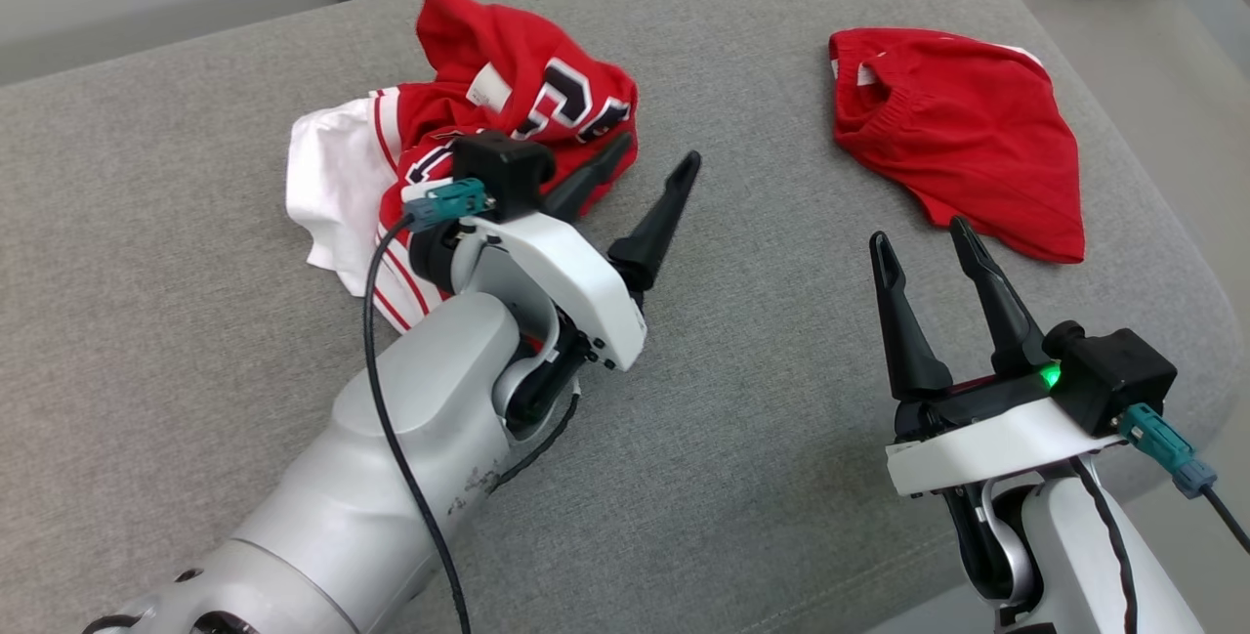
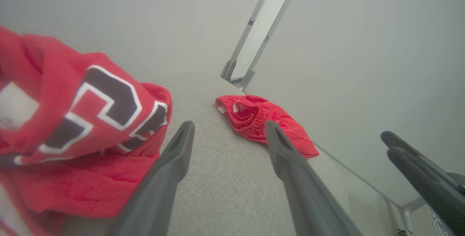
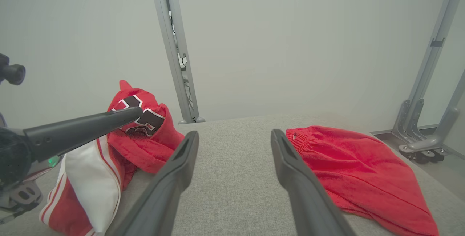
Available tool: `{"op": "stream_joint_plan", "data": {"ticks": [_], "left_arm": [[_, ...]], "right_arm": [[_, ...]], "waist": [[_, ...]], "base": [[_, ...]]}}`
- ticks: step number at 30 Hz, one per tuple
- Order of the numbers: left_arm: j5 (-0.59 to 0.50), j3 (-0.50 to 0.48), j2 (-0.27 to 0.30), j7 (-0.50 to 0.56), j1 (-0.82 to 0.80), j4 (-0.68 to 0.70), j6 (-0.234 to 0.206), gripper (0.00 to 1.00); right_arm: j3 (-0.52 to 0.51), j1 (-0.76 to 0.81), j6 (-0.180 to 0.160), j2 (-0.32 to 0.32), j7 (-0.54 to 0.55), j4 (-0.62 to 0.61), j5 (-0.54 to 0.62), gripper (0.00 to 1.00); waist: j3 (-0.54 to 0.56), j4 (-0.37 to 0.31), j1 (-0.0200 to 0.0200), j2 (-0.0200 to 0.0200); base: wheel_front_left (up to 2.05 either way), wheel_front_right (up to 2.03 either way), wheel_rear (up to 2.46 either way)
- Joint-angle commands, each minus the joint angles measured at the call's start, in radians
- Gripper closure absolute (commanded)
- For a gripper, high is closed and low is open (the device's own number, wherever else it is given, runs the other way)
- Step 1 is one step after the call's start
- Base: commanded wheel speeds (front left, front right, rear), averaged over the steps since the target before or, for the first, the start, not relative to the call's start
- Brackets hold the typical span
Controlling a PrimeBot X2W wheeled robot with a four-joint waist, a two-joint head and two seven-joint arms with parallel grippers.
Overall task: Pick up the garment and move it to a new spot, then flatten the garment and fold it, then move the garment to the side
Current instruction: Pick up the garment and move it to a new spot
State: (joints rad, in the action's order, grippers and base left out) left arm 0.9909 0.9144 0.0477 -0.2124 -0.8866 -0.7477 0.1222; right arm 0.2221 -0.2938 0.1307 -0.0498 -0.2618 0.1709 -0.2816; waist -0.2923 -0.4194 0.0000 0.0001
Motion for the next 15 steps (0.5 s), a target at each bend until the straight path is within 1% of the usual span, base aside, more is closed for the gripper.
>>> {"op": "stream_joint_plan", "data": {"ticks": [1, 3, 5, 10, 12, 15], "left_arm": [[0.013, 0.032, 0.006, -0.013, -0.02, 0.004, 0.006, 0.0], [0.025, 0.061, 0.007, -0.024, -0.029, 0.002, 0.009, 0.0], [0.032, 0.069, 0.006, -0.03, -0.031, -0.002, 0.007, 0.0], [0.065, 0.049, 0.005, -0.051, -0.023, -0.026, 0.007, 0.0], [0.054, 0.018, 0.006, -0.053, -0.017, -0.032, 0.008, 0.0], [-0.014, -0.07, 0.015, -0.053, 0.009, -0.011, 0.005, 0.0]], "right_arm": [[-0.004, -0.005, 0.0, -0.002, -0.005, 0.003, -0.002, 0.0], [-0.009, -0.003, 0.0, -0.003, -0.005, 0.005, 0.0, 0.0], [-0.013, -0.002, 0.0, -0.003, -0.005, 0.006, 0.002, 0.0], [-0.035, 0.013, 0.0, -0.003, -0.005, 0.01, 0.02, 0.0], [-0.043, 0.017, 0.0, -0.003, -0.005, 0.008, 0.031, 0.0], [-0.059, 0.023, 0.0, -0.007, -0.005, 0.003, 0.046, 0.0]], "waist": [[0.003, 0.013, 0.0, -0.0001], [0.009, 0.029, 0.0, -0.0001], [0.014, 0.038, 0.0, -0.0001], [0.055, 0.097, 0.0, -0.0001], [0.075, 0.125, 0.0, -0.0001], [0.105, 0.169, 0.0, -0.0001]], "base": [[0.0, 0.0, 0.0], [0.0, 0.0, 0.0], [0.0, 0.0, 0.0], [0.0, 0.0, 0.0], [0.0, 0.0, 0.0], [0.0, 0.0, 0.0]]}}
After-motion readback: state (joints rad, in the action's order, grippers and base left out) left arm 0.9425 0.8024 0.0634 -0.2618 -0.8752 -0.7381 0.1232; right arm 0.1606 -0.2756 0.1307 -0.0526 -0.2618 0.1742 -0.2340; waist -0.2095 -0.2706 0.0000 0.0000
